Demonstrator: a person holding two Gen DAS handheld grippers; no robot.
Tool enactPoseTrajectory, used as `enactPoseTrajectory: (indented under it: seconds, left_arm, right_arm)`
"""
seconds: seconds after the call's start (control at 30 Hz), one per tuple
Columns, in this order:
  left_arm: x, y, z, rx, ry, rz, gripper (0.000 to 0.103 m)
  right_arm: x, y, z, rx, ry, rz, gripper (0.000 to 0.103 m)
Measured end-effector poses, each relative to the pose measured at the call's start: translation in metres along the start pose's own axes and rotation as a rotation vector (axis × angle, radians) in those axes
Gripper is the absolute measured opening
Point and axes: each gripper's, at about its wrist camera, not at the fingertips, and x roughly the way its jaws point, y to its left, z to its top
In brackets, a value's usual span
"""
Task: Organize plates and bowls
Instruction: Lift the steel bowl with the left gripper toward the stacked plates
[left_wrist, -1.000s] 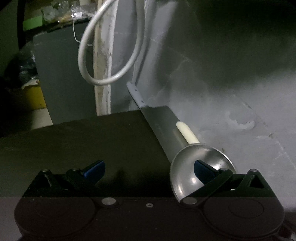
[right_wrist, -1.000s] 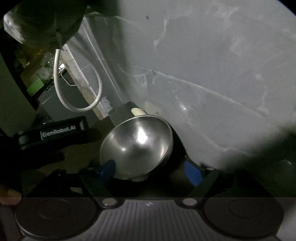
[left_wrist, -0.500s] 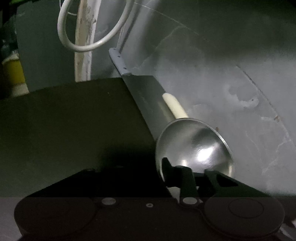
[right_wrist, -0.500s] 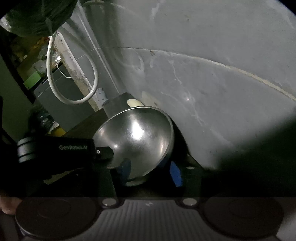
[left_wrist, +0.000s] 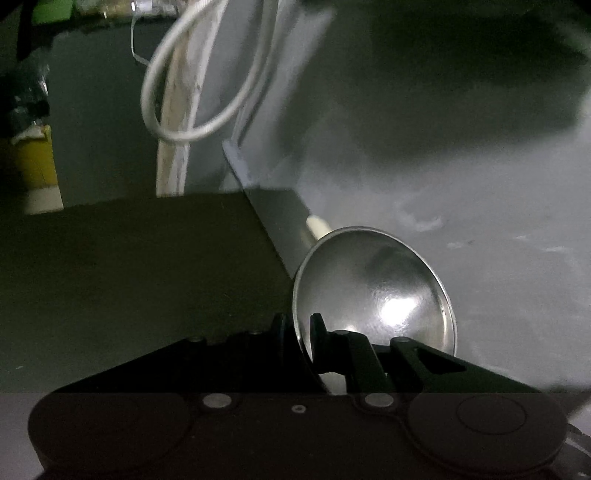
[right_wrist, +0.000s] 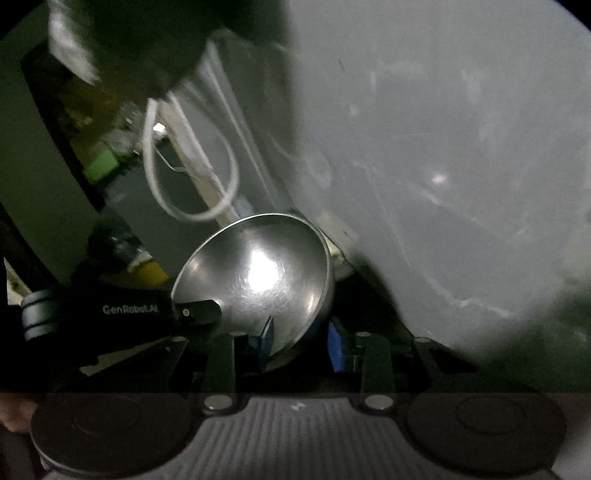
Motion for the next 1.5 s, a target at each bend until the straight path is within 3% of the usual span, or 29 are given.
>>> enactPoseTrajectory:
  seconds: [0.4, 0.67, 0.83, 1.1, 1.3, 1.5]
  left_arm:
    - [-0.173, -0.027, -0.054, 0.037, -0.221, -0.009, 0.015]
    - [-0.263, -0.038, -0.12, 0.047, -0.263, -0.002, 0.016]
    - [-0.297, -0.033, -0.173, -0.01, -0.215, 0.049, 0.017]
    - [-0.316, -0.008, -0.238, -0.123, -0.127, 0.085, 0.018]
    - [-0.32, 0.007, -0.282, -0.193, 0.017, 0.131, 0.018]
    - [-0.311, 0.024, -0.31, -0.242, 0.153, 0.167, 0.019]
  right_arm:
    - [-0.148, 0.054, -0.028, -0.095, -0.145, 0.074, 0.032]
    - [-0.229, 0.076, -0.077, -0.134, -0.16, 0.101, 0.032]
    - [-0.259, 0.084, -0.11, -0.192, -0.103, 0.126, 0.032]
    - [-0.277, 0.09, -0.155, -0.306, 0.021, 0.181, 0.032]
    - [-0.278, 0.091, -0.195, -0.378, 0.177, 0.21, 0.032]
    - [-0.262, 0.083, -0.227, -0.349, 0.342, 0.224, 0.032]
